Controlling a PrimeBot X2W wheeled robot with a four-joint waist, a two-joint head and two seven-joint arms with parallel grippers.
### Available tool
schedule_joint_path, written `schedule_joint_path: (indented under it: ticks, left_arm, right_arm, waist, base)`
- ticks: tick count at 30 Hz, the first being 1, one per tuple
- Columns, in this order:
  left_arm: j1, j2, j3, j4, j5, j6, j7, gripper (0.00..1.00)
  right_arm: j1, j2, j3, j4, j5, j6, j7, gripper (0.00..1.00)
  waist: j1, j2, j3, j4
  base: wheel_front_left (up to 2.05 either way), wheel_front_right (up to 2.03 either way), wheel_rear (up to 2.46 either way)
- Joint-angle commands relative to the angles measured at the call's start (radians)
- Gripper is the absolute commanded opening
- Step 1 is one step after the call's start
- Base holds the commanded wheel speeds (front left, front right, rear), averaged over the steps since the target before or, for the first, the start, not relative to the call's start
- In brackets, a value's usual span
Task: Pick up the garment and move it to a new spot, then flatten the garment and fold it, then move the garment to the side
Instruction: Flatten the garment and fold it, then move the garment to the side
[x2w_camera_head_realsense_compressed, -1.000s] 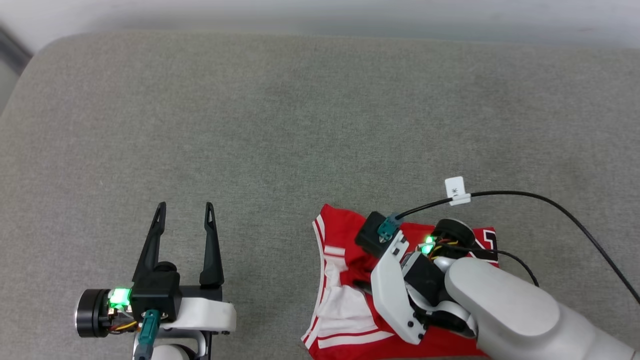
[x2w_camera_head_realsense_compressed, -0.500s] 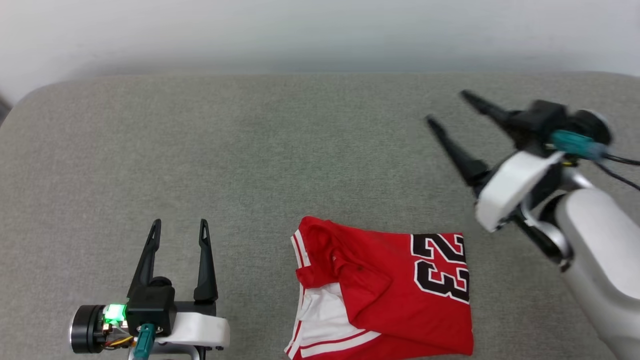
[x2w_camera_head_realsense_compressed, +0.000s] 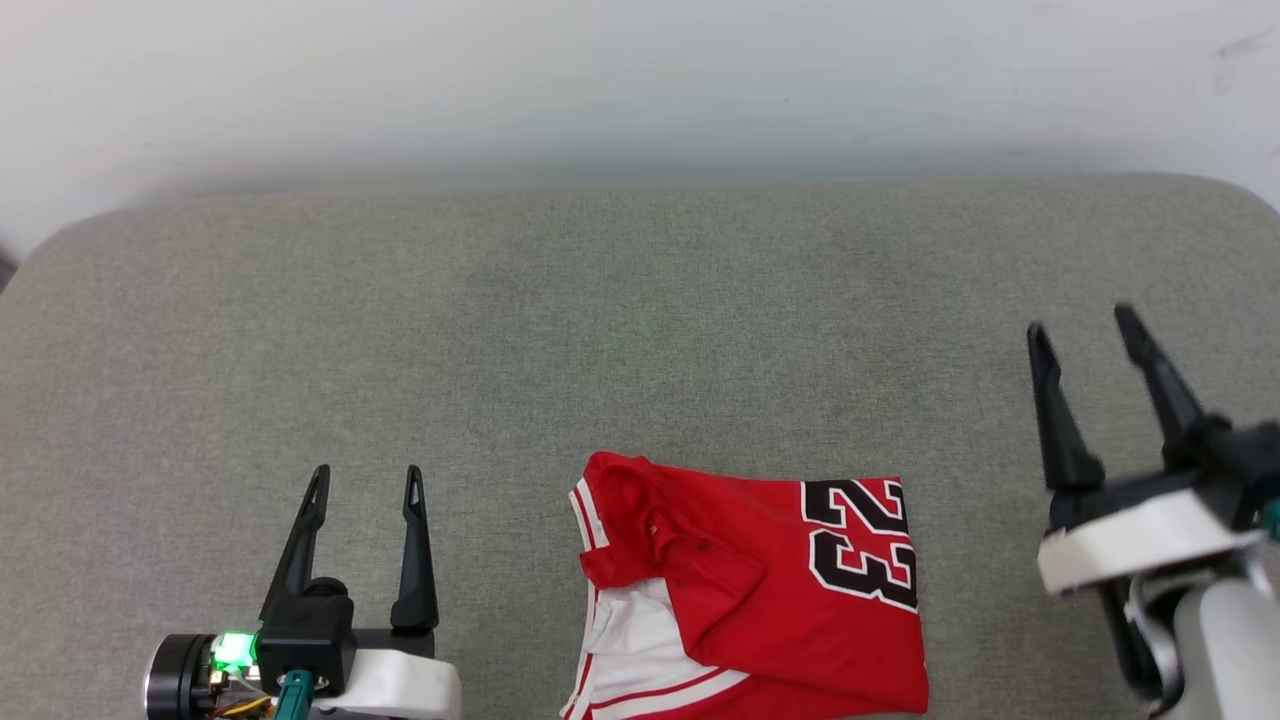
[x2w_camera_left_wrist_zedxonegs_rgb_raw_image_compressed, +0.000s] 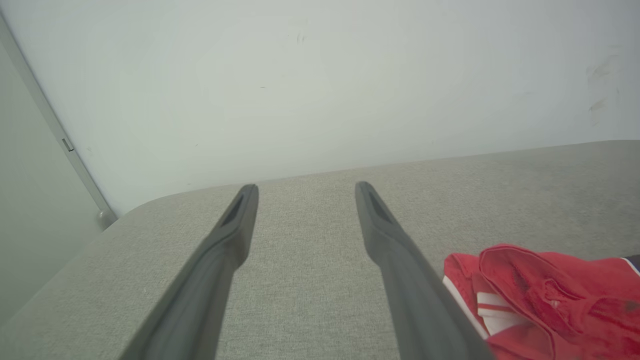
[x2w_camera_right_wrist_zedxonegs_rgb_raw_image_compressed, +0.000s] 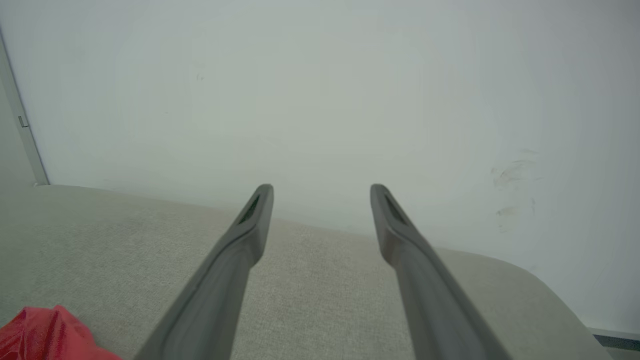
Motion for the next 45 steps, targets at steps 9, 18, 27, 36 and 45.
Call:
schedule_joint_path:
  ticks: [9,18,27,36,45]
  left_arm:
    - [0.023,0.000,-0.006,0.004,-0.009,-0.029,-0.002,1.00]
    - [0.031,-0.006,-0.004,0.018,-0.010,-0.044,-0.002,1.00]
    - [0.034,-0.010,0.007,0.019,-0.008,-0.045,-0.002,1.00]
    - [0.011,-0.016,0.009,0.015,-0.005,-0.051,-0.002,1.00]
    - [-0.019,-0.021,0.011,0.013,-0.003,-0.058,-0.002,1.00]
  right_arm:
    - [0.221,0.119,-0.089,-0.109,-0.030,-0.001,-0.010,1.00]
    - [0.330,0.153,-0.109,-0.173,-0.017,-0.001,-0.010,1.00]
    - [0.190,0.119,-0.125,-0.237,-0.043,-0.001,0.000,1.00]
    - [-0.051,-0.149,0.076,-0.229,0.028,-0.001,0.392,1.00]
    - [-0.099,-0.383,0.231,-0.176,0.513,-0.001,0.973,1.00]
  waist:
    - [0.0000,0.0000,-0.031,0.010]
    - [0.0000,0.0000,-0.046,0.022]
    - [0.0000,0.0000,-0.039,0.023]
    - [0.0000,0.0000,-0.004,0.030]
    - [0.0000,0.0000,0.048,0.044]
  base:
    - [0.00,0.00,0.00]
    - [0.00,0.00,0.00]
    - [0.00,0.00,0.00]
    - [0.00,0.00,0.00]
    - [0.00,0.00,0.00]
